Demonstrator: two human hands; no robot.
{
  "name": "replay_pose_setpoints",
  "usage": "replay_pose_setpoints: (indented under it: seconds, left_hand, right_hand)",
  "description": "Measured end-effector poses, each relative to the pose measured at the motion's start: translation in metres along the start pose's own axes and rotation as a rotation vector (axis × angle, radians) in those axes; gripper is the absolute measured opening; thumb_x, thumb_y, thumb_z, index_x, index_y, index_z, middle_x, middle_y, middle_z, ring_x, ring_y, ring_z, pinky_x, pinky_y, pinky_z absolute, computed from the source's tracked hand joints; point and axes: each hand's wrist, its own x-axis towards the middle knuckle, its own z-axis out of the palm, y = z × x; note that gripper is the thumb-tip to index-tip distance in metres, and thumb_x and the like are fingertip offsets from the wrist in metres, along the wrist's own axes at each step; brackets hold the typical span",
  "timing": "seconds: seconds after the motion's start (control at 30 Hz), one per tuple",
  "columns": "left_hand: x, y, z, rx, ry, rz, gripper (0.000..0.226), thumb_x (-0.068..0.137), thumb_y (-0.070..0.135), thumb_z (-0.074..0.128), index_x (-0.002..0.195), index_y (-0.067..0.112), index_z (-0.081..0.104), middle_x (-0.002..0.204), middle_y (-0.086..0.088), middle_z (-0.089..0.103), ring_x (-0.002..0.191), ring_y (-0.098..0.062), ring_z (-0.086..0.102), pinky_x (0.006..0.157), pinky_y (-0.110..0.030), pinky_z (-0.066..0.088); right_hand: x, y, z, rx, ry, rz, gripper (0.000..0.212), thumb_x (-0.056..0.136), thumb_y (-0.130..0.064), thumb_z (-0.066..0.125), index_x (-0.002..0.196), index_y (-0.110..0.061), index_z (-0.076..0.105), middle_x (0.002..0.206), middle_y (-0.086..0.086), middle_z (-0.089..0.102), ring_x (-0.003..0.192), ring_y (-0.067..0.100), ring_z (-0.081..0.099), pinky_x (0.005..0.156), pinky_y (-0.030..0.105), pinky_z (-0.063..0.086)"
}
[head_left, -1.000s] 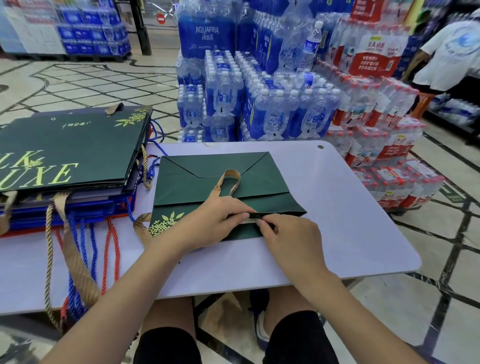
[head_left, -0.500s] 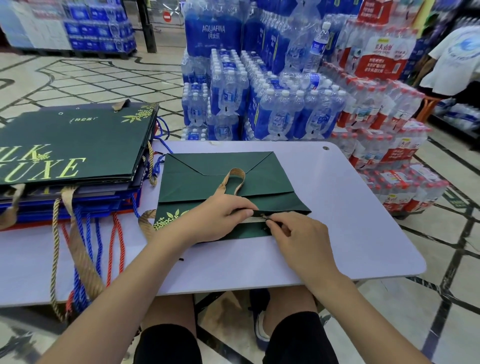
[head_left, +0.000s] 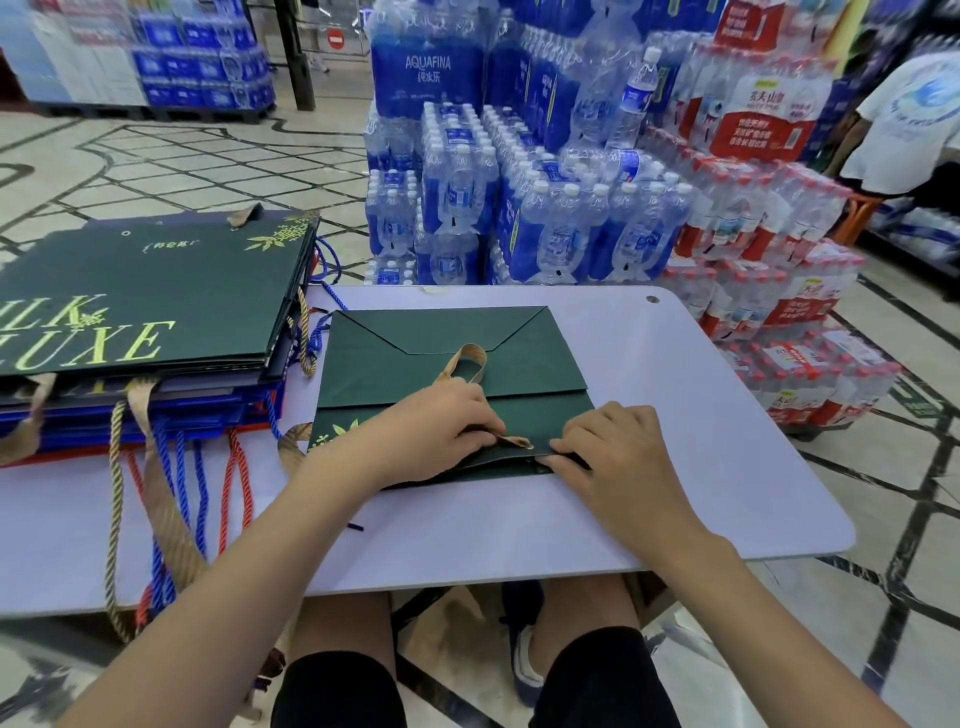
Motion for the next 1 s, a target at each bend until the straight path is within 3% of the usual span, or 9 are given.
replay_pose_setpoints:
  seconds: [0.1, 0.23, 0.43, 0.53, 0.6, 0.67, 0.8, 0.93, 1.0]
  left_hand:
    - [0.001, -0.005, -0.003, -0.039, 0.078, -0.005, 0.018, 0.098, 0.025, 0.054, 0.102, 0.018, 0.07, 0.091, 0.006, 0.063, 0.089, -0.014, 0.055, 0.084, -0.037, 0.045]
    - [0.009, -0.012, -0.006, -0.098, 0.146, -0.051, 0.015, 0.096, 0.026, 0.056, 0.099, 0.024, 0.071, 0.076, 0.017, 0.06, 0.073, -0.008, 0.056, 0.074, -0.035, 0.049]
    - [0.026, -0.019, -0.036, -0.068, 0.168, -0.052, 0.01, 0.089, 0.025, 0.068, 0.096, 0.021, 0.073, 0.09, 0.009, 0.067, 0.085, -0.006, 0.059, 0.082, -0.024, 0.047]
    - [0.039, -0.026, -0.048, -0.066, 0.198, -0.044, 0.01, 0.087, 0.019, 0.07, 0.095, 0.016, 0.074, 0.09, 0.005, 0.067, 0.085, -0.007, 0.06, 0.083, -0.023, 0.047]
    - [0.051, -0.029, -0.045, -0.043, 0.2, -0.038, 0.01, 0.087, 0.018, 0.07, 0.096, 0.015, 0.074, 0.09, 0.006, 0.066, 0.086, -0.007, 0.058, 0.085, -0.024, 0.046]
    - [0.062, -0.034, -0.039, -0.026, 0.195, -0.048, 0.011, 0.088, 0.017, 0.069, 0.097, 0.016, 0.074, 0.087, 0.009, 0.063, 0.084, -0.006, 0.056, 0.086, -0.026, 0.047]
    - [0.074, -0.046, -0.024, -0.093, 0.169, -0.141, 0.012, 0.086, 0.017, 0.07, 0.096, 0.018, 0.075, 0.091, 0.009, 0.069, 0.087, -0.006, 0.062, 0.089, -0.032, 0.051]
    - [0.07, -0.042, -0.029, -0.313, 0.115, -0.248, 0.028, 0.089, 0.001, 0.057, 0.105, 0.016, 0.074, 0.105, 0.004, 0.07, 0.093, -0.005, 0.063, 0.075, -0.019, 0.054]
    - [0.055, -0.031, -0.037, -0.312, 0.179, -0.242, 0.039, 0.089, -0.003, 0.045, 0.109, 0.018, 0.071, 0.121, 0.003, 0.065, 0.11, -0.008, 0.058, 0.083, -0.015, 0.047]
  right_hand:
    - [0.0, 0.001, 0.001, 0.053, -0.027, 0.006, 0.028, 0.09, -0.039, 0.056, 0.075, -0.02, 0.069, 0.082, -0.009, 0.065, 0.078, 0.017, 0.059, 0.074, 0.033, 0.032]
    - [0.0, 0.001, 0.003, 0.115, -0.06, -0.011, 0.029, 0.09, -0.04, 0.056, 0.075, -0.02, 0.07, 0.084, -0.009, 0.065, 0.079, 0.014, 0.058, 0.073, 0.033, 0.033]
    - [-0.002, 0.003, 0.001, 0.175, -0.128, 0.008, 0.034, 0.09, -0.047, 0.055, 0.076, -0.018, 0.068, 0.085, -0.009, 0.062, 0.081, 0.012, 0.053, 0.073, 0.027, 0.035]
    - [0.0, -0.002, -0.002, 0.26, -0.158, 0.115, 0.05, 0.088, -0.064, 0.05, 0.07, -0.019, 0.064, 0.08, -0.011, 0.058, 0.077, 0.009, 0.049, 0.072, 0.025, 0.034]
    - [0.006, -0.006, -0.007, 0.34, -0.178, 0.223, 0.05, 0.083, -0.069, 0.052, 0.061, -0.024, 0.055, 0.071, -0.014, 0.053, 0.072, 0.006, 0.044, 0.07, 0.018, 0.03]
    - [0.013, -0.01, -0.007, 0.374, -0.231, 0.308, 0.05, 0.079, -0.065, 0.061, 0.055, -0.026, 0.042, 0.061, -0.011, 0.047, 0.067, 0.008, 0.043, 0.067, 0.017, 0.028]
    - [0.028, -0.015, -0.003, 0.346, -0.295, 0.41, 0.054, 0.081, -0.043, 0.074, 0.052, -0.02, 0.035, 0.052, -0.008, 0.041, 0.059, 0.014, 0.043, 0.057, 0.027, 0.032]
    - [0.034, -0.017, -0.002, 0.347, -0.344, 0.498, 0.046, 0.084, -0.034, 0.071, 0.056, -0.016, 0.04, 0.053, -0.006, 0.044, 0.059, 0.015, 0.045, 0.057, 0.028, 0.035]
    - [0.034, -0.018, -0.006, 0.3, -0.374, 0.496, 0.039, 0.087, -0.038, 0.067, 0.06, -0.019, 0.046, 0.06, -0.008, 0.049, 0.063, 0.011, 0.046, 0.057, 0.024, 0.033]
